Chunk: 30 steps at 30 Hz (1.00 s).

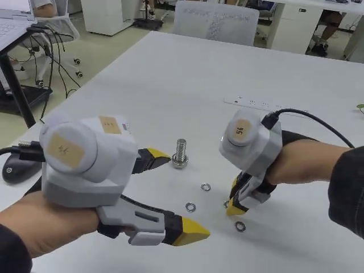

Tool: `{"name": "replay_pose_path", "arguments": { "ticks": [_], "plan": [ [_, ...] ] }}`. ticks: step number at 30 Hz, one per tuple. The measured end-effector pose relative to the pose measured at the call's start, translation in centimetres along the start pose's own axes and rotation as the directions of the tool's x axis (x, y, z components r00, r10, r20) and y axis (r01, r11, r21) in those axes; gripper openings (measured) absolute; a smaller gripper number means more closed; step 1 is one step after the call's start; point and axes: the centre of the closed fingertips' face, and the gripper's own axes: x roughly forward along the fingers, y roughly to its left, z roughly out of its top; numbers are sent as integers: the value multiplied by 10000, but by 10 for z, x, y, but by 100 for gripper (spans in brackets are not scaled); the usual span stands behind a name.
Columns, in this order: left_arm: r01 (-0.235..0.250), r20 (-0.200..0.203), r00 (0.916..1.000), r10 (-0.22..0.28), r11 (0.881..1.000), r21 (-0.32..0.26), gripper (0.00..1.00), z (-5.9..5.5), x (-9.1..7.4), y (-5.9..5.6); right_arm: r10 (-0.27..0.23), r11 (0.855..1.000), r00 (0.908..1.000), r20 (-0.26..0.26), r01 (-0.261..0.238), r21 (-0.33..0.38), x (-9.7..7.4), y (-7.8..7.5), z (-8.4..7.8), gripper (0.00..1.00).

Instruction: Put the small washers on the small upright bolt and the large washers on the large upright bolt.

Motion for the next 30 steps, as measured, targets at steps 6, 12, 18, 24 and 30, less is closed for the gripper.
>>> {"name": "replay_pose_path", "arguments": {
  "ticks": [6,12,18,24,30],
  "plan": [
    [44,-11,10000,-44,10000,-23,80,0,1,0,-168,9996,9997,-152,165,-234,1,-1,1,19],
    [50,9,10000,-50,10000,-28,80,0,1,0,-180,9996,9997,-170,176,-225,1,0,2,17],
    [23,27,10000,-23,10000,-34,79,1,0,0,-230,9993,9996,-133,226,-304,0,-1,1,14],
    [28,37,10000,-28,10000,-24,79,2,1,0,-208,9991,9997,-135,203,-380,0,-2,0,13],
    [31,4,10000,-31,10000,-20,79,2,1,0,-193,9990,9997,-131,188,-416,0,-3,1,13]
  ]
}}
